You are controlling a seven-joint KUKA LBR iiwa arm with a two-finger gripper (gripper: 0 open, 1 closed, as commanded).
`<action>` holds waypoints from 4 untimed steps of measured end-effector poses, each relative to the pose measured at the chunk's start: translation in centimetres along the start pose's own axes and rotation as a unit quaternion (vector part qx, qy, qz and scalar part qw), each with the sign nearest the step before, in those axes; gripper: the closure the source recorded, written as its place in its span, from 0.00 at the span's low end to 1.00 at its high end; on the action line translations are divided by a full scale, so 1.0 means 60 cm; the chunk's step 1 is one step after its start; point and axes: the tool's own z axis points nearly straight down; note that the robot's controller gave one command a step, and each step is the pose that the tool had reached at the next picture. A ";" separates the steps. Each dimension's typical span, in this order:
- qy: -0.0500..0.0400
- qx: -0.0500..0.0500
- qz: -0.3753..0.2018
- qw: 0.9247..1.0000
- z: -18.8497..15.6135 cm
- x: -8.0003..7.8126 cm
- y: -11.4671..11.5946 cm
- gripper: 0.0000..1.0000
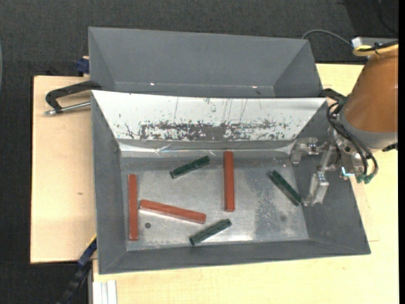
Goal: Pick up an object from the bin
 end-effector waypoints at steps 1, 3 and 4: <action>-0.004 0.001 -0.001 1.000 -0.007 -0.003 0.001 0.00; -0.002 0.000 0.059 0.998 0.123 -0.026 -0.005 0.00; -0.004 0.000 0.132 0.991 0.133 -0.027 -0.003 0.00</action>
Offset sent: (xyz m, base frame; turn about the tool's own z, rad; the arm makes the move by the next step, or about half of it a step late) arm 0.0212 -0.0158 -0.1295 0.1771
